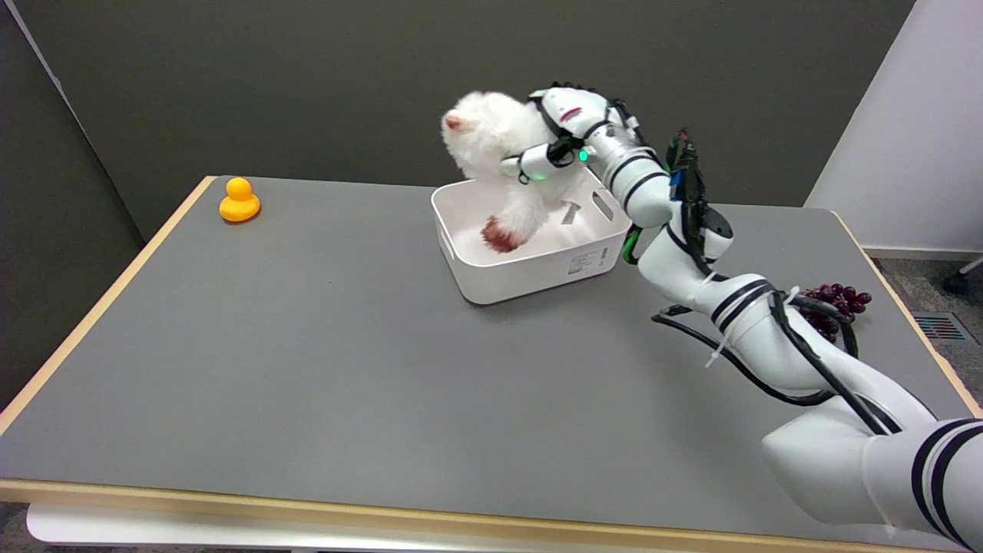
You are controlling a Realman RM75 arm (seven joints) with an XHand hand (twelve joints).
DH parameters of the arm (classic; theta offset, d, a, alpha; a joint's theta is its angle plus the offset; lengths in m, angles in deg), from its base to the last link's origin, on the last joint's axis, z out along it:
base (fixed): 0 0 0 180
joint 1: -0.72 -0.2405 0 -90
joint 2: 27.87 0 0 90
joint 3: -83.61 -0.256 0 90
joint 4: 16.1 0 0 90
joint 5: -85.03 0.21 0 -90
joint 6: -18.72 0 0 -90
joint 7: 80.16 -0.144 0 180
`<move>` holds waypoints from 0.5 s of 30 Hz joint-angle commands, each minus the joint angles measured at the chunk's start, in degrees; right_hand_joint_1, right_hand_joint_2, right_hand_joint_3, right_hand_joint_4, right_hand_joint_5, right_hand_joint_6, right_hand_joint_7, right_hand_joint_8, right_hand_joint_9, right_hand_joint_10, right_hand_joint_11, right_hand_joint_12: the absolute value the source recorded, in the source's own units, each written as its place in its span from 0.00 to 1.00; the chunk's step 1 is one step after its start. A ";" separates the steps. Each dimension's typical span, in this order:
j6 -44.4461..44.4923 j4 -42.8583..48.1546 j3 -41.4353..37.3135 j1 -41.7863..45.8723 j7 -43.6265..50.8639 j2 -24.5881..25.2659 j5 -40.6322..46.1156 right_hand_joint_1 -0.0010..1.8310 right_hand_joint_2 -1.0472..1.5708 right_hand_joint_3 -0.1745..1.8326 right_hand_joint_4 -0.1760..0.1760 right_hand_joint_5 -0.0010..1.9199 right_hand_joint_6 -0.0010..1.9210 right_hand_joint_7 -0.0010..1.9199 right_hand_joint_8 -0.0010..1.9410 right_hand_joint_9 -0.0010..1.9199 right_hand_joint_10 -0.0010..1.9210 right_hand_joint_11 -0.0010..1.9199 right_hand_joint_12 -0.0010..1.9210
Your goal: Place the plush toy into the white container.
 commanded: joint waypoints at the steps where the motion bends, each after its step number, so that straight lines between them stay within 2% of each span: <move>1: 21.39 -8.38 -12.92 7.30 -21.48 -5.33 25.01 0.61 0.85 0.26 0.15 0.26 0.86 0.36 0.84 0.37 0.82 0.30 1.00; 3: 26.73 -8.12 -11.84 8.75 -21.62 -7.07 33.76 0.62 0.88 0.19 0.01 0.27 0.85 0.31 0.86 0.36 0.77 0.19 1.00; 4: 29.86 -7.96 -10.91 9.90 -21.60 -8.03 38.97 0.47 0.69 0.53 0.37 0.18 0.45 0.28 0.56 0.32 0.65 0.16 0.98; 6: 33.39 -7.48 -9.66 11.45 -21.54 -9.03 45.17 0.32 0.66 0.52 0.41 0.07 0.19 0.13 0.20 0.11 0.42 0.13 0.77; 8: 36.07 -6.34 -8.75 13.50 -21.27 -9.81 50.40 0.28 0.64 0.54 0.43 0.04 0.16 0.06 0.15 0.05 0.37 0.08 0.73; 10: 38.66 -4.49 -8.44 16.25 -21.06 -10.39 54.02 0.34 0.62 0.57 0.47 0.04 0.06 0.03 0.00 0.01 0.23 0.08 0.53; 12: 39.96 -2.71 -8.66 18.29 -21.06 -10.71 54.93 0.25 0.63 0.52 0.43 0.00 0.11 0.00 0.04 0.00 0.19 0.00 0.61; 15: 41.05 -0.56 -9.03 20.53 -20.98 -11.21 54.99 0.22 0.62 0.53 0.44 0.00 0.08 0.00 0.00 0.00 0.12 0.00 0.54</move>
